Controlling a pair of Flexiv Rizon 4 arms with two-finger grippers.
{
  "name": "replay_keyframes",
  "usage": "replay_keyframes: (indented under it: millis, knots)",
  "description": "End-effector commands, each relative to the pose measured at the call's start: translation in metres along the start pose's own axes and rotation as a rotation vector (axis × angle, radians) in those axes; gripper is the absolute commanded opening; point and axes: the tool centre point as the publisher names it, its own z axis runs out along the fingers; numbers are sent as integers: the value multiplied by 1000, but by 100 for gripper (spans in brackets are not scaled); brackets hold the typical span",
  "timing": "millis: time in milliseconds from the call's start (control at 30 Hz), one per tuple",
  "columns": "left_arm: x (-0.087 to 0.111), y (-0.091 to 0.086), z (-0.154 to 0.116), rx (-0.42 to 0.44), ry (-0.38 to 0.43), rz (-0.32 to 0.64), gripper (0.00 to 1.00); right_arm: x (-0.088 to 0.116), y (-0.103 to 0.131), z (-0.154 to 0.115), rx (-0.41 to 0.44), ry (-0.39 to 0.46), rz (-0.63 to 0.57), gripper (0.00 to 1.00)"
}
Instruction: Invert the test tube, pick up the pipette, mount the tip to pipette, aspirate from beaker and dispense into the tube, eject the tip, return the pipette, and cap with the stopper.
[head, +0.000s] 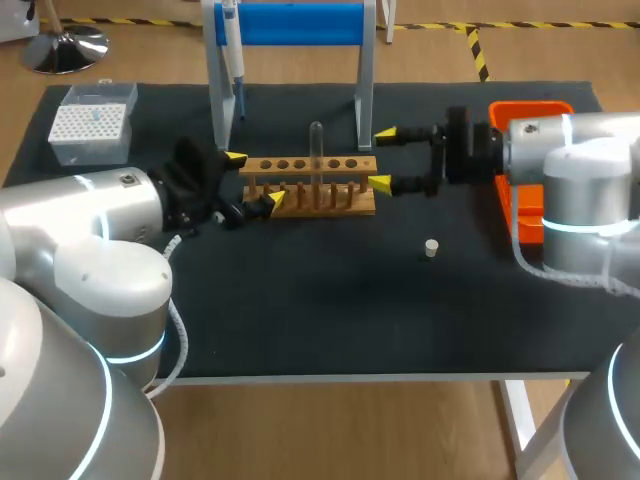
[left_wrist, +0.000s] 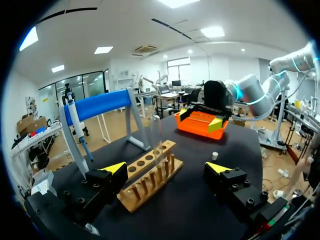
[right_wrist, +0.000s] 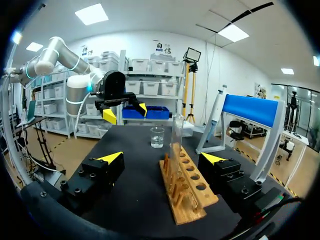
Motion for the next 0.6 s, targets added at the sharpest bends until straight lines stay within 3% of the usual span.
replay_keyframes:
  millis: [33, 600]
  knots:
    - [-1, 1, -1, 4, 4, 0, 100, -24, -7, 20, -29, 110, -11, 100]
    - [-1, 1, -1, 4, 4, 0, 100, -37, 8, 67, -134, 236, 10, 100]
